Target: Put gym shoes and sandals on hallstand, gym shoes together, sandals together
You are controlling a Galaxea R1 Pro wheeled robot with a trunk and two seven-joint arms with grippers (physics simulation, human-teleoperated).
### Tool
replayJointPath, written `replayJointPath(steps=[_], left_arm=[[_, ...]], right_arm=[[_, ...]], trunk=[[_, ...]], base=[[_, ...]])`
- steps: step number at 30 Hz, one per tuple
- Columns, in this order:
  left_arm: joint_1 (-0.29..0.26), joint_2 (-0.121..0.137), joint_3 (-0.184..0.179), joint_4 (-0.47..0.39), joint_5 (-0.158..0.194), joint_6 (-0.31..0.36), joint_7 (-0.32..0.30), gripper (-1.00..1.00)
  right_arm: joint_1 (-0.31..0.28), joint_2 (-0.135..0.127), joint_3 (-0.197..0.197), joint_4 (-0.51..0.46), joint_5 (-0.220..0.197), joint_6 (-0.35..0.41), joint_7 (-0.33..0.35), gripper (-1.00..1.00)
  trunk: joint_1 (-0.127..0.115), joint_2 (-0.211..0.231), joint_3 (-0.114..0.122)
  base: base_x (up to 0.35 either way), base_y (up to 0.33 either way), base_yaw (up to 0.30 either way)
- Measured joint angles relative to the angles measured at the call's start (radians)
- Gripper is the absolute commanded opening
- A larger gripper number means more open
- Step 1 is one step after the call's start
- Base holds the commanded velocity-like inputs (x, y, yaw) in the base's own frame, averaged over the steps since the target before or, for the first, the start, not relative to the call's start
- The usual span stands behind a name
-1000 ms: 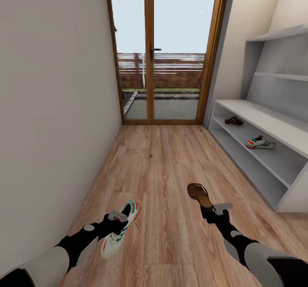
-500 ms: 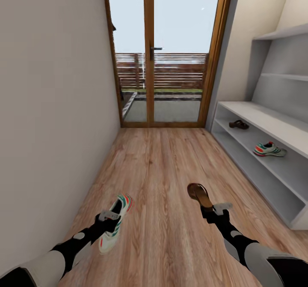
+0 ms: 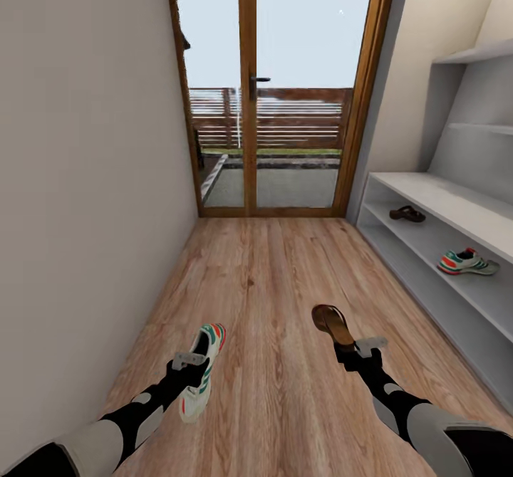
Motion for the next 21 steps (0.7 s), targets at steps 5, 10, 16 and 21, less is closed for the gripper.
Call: replayJointPath(steps=[5,10,16,21], left_arm=[[0.000,-0.005,0.002,0.001,-0.002,0.000,0.000,-1.00],[0.000,-0.006,0.003,0.002,-0.003,0.000,0.000,-1.00],[0.000,-0.006,0.003,0.002,-0.003,-0.001,0.000,-1.00],[0.000,-0.006,0.003,0.002,-0.003,0.001,0.001,-1.00]], right_arm=[[0.000,0.000,0.000,0.000,0.000,0.000,0.000,-1.00],[0.000,0.000,0.000,0.000,0.000,0.000,0.000,-1.00],[0.000,0.000,0.000,0.000,0.000,0.000,0.000,-1.00],[0.000,0.000,0.001,0.000,0.000,0.000,0.001,-1.00]], trunk=[[0.000,0.000,0.000],[0.000,0.000,0.000],[0.000,0.000,0.000],[0.000,0.000,0.000]], base=[[0.347,0.000,0.000],[0.347,0.000,0.000],[0.348,0.000,0.000],[0.349,0.000,0.000]])
